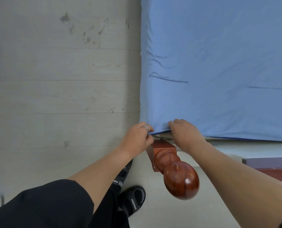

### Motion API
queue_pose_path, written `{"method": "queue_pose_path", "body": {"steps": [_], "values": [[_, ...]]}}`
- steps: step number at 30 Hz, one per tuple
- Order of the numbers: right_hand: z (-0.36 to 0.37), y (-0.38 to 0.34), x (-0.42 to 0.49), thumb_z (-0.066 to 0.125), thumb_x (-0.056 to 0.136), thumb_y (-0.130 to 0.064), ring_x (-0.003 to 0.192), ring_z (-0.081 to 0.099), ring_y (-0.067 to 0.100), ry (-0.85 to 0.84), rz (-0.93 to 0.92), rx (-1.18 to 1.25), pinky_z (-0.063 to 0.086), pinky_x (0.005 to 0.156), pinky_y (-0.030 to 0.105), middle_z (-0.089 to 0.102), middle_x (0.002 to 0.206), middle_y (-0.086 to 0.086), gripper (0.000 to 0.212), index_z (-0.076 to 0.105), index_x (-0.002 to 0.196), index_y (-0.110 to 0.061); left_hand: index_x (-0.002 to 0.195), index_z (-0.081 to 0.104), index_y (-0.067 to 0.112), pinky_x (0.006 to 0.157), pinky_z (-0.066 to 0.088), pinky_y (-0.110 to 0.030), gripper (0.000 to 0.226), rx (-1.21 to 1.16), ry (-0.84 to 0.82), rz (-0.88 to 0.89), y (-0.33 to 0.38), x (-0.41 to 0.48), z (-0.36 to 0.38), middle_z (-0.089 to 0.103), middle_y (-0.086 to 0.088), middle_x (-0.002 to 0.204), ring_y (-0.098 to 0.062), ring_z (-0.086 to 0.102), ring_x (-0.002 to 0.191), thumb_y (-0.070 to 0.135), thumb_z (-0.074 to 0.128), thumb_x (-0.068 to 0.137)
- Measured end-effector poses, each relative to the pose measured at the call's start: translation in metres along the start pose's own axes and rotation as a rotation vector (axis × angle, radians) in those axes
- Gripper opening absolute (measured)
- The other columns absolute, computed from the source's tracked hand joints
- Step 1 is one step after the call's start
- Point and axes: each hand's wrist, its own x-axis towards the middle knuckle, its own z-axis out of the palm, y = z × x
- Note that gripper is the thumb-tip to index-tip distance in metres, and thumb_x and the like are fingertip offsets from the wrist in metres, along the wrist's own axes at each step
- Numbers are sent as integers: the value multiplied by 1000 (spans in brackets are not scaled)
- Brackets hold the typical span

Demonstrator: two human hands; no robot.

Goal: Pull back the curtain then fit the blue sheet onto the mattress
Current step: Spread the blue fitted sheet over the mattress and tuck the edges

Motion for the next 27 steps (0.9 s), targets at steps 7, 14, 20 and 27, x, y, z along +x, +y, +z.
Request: {"method": "queue_pose_path", "body": {"steps": [7, 14, 20, 27], "values": [[-18, -2, 4, 56, 88, -15, 83, 61, 30, -329, 49, 201, 49, 68, 32, 63, 94, 9, 8, 55, 83, -20, 65, 58, 14, 61, 45, -31, 11, 90, -570, -84, 0, 28, -30, 50, 0, 59, -23, 47, 63, 7, 57, 74], [-17, -13, 12, 56, 87, -11, 101, 64, 32, -339, 84, 62, 49, 77, 32, 65, 111, 10, 25, 66, 110, -16, 59, 52, 13, 61, 49, -36, 15, 249, -583, -88, -3, 31, -19, 47, -6, 60, -34, 51, 68, 5, 53, 72], [4, -1, 9, 44, 95, -11, 115, 59, 31, -510, 106, 277, 45, 89, 30, 63, 127, 15, 28, 66, 112, -7, 131, 63, 25, 84, 47, -36, 52, 384, -612, 76, -10, 21, 0, 52, -8, 124, -30, 50, 113, 1, 49, 87], [7, 5, 7, 41, 97, -38, 140, 42, 28, -636, 175, 242, 30, 117, 45, 42, 155, 7, 50, 54, 141, -18, 137, 50, 31, 81, 50, -34, 54, 457, -847, -190, -8, 20, -15, 63, -2, 126, -28, 61, 109, 11, 42, 88]]}}
